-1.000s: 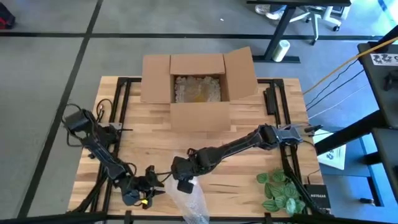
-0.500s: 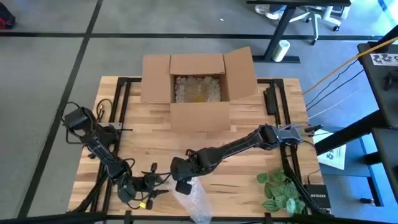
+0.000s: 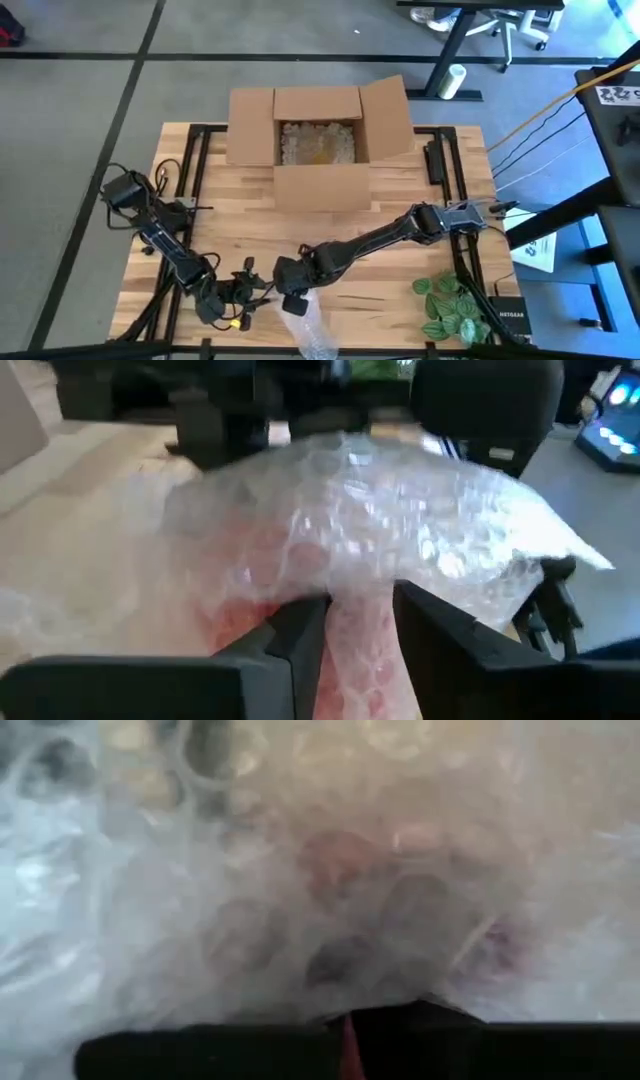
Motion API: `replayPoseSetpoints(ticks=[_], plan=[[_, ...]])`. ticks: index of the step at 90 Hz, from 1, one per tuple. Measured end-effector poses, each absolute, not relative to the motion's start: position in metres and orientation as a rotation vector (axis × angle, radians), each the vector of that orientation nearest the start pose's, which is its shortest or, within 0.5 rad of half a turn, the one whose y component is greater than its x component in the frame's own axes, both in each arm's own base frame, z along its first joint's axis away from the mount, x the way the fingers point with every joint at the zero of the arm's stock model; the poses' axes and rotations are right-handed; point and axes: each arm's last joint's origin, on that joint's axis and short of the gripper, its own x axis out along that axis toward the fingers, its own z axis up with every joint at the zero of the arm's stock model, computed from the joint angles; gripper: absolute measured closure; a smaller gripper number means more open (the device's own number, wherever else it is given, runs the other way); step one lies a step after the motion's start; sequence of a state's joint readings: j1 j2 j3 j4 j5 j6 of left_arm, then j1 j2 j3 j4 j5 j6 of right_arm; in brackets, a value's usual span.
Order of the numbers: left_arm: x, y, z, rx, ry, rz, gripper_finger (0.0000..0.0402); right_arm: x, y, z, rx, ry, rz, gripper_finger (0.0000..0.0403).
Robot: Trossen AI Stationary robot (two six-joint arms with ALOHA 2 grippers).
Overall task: Wrap mug
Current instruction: Wrap the red mug using the bubble wrap
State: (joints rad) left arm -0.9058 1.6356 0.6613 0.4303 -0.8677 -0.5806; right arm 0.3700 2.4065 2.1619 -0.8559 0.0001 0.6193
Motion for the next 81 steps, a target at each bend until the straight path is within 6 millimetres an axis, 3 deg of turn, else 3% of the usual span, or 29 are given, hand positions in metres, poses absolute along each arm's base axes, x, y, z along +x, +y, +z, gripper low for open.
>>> replayPoseSetpoints(ticks=[42,68,81], plan=[[0.195,-0.222,0.143,-0.205,0.436,0.048,0.0296,0.481,0.201,0.203,0.362,1.046,0.044,0.0403],[0.204,-0.221,0.109,-0.249,0.529,0.058,0.0296,0.485,0.205,0.207,0.370,0.991,0.097,0.0403],[0.211,-0.220,0.116,-0.201,0.479,0.037,0.0296,0.478,0.202,0.202,0.343,1.075,0.063,0.0403]])
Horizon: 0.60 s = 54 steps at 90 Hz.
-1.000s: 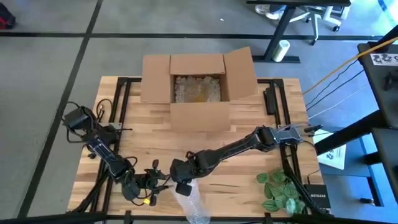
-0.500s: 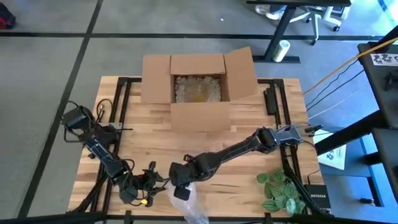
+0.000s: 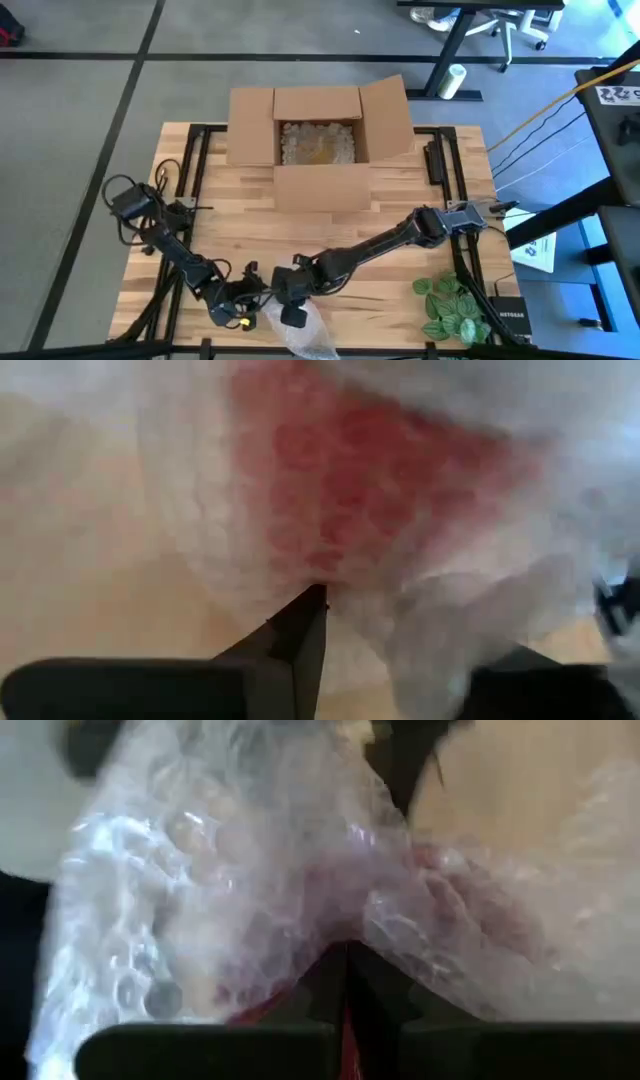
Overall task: Wrap mug
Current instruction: Wrap the red mug using the bubble wrap
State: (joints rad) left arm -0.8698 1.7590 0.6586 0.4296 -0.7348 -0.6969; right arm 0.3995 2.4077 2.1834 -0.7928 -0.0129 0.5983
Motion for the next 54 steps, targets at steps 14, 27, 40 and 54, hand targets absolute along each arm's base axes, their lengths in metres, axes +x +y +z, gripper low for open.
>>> replayPoseSetpoints(ticks=[14,27,40,54], plan=[[0.223,-0.209,0.121,-0.174,0.454,0.062,0.0296,0.472,0.199,0.205,0.317,1.111,0.027,0.0403],[0.226,-0.207,0.124,-0.186,0.460,0.051,0.0296,0.469,0.197,0.204,0.306,1.144,0.004,0.0403],[0.218,-0.213,0.135,-0.218,0.466,-0.021,0.0296,0.469,0.197,0.204,0.305,1.150,0.000,0.0403],[0.199,-0.221,0.149,-0.245,0.494,-0.068,0.0296,0.469,0.196,0.204,0.305,1.151,-0.004,0.0403]])
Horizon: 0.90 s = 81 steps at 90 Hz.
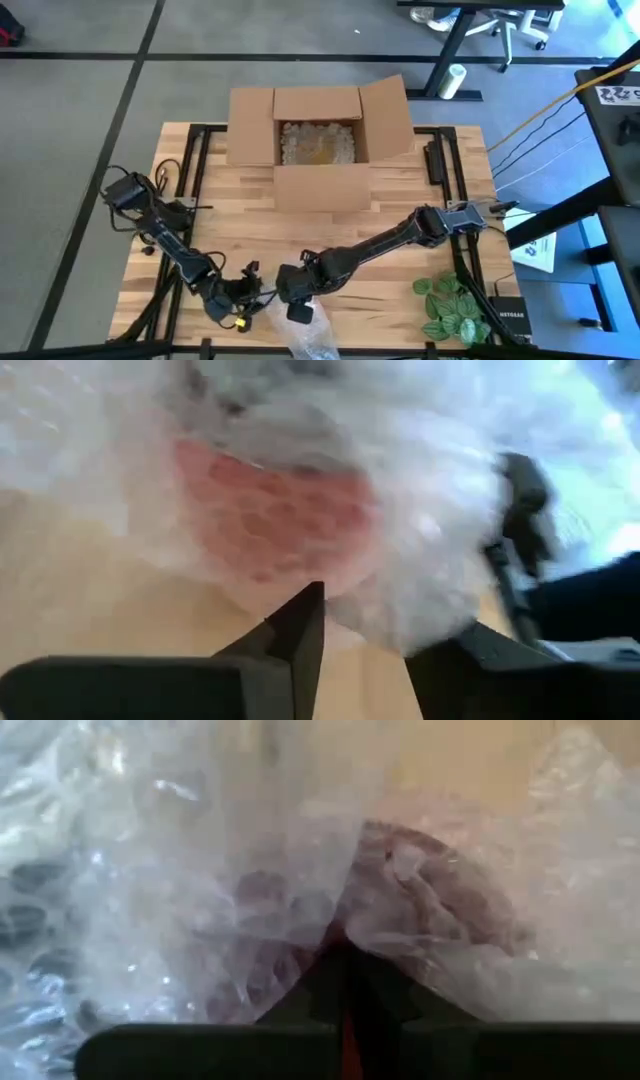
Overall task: Wrap mug
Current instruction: Wrap the red mug using the bubble wrap
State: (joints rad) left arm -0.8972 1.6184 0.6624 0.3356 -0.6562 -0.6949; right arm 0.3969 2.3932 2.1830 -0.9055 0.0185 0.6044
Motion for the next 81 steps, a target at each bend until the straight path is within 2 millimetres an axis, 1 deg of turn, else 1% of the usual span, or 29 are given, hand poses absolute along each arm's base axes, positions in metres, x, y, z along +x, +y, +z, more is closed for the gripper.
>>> replayPoseSetpoints(ticks=[8,20,32,54,68,81], plan=[[0.188,-0.224,0.158,-0.244,0.489,-0.085,0.0296,0.469,0.196,0.204,0.306,1.150,-0.004,0.0403],[0.176,-0.228,0.173,-0.225,0.423,-0.095,0.0296,0.469,0.196,0.204,0.306,1.151,-0.005,0.0403],[0.171,-0.228,0.181,-0.187,0.371,-0.067,0.0296,0.469,0.196,0.204,0.308,1.151,-0.006,0.0403],[0.190,-0.217,0.187,-0.154,0.312,-0.012,0.0296,0.470,0.196,0.205,0.326,1.135,-0.007,0.0403],[0.203,-0.209,0.188,-0.167,0.316,-0.043,0.0296,0.470,0.197,0.204,0.326,1.135,-0.008,0.0403],[0.211,-0.202,0.187,-0.173,0.327,-0.048,0.0296,0.470,0.197,0.204,0.328,1.135,-0.008,0.0403]])
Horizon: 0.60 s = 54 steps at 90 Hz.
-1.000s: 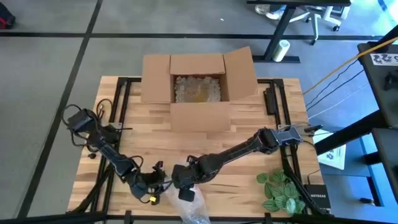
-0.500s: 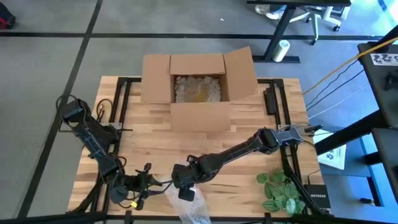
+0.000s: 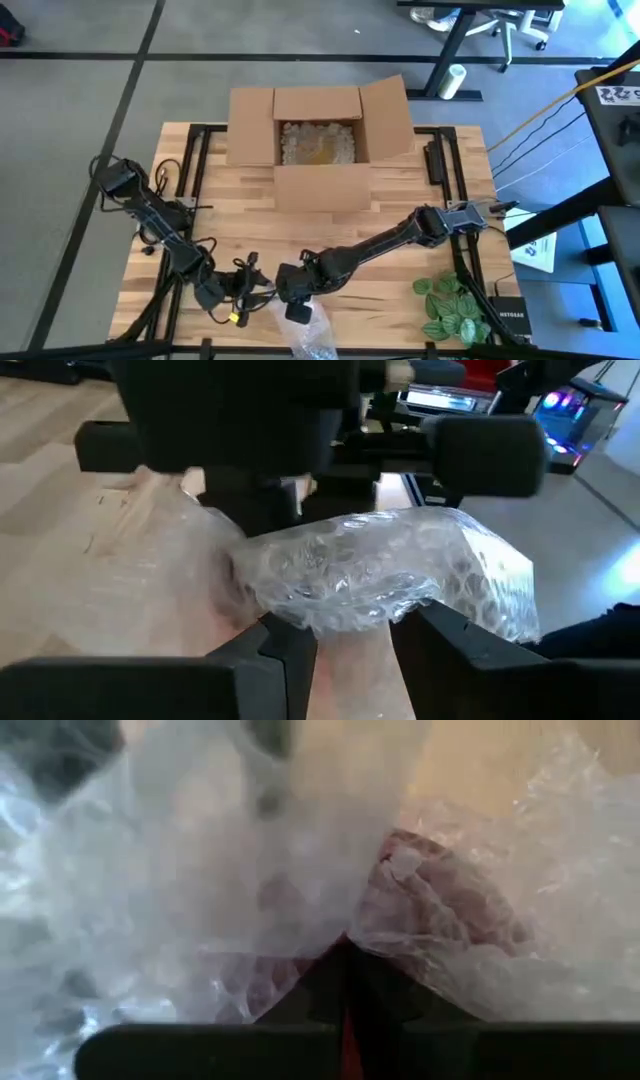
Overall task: Wrap mug
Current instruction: Wrap the red mug using the bubble wrap
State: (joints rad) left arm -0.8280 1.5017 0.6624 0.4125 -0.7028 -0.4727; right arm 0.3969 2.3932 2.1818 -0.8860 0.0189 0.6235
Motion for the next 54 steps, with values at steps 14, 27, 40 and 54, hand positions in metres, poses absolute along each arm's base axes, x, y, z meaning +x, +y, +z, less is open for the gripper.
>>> replayPoseSetpoints(ticks=[14,27,40,54], plan=[[0.218,-0.196,0.186,-0.177,0.348,-0.054,0.0296,0.470,0.196,0.205,0.328,1.136,-0.009,0.0403],[0.223,-0.195,0.177,-0.175,0.373,-0.039,0.0296,0.464,0.194,0.218,0.325,1.136,-0.020,0.0403],[0.227,-0.195,0.168,-0.186,0.389,-0.017,0.0296,0.454,0.190,0.240,0.348,1.134,-0.054,0.0403],[0.229,-0.195,0.169,-0.173,0.375,-0.023,0.0296,0.446,0.189,0.259,0.380,1.106,-0.053,0.0403]])
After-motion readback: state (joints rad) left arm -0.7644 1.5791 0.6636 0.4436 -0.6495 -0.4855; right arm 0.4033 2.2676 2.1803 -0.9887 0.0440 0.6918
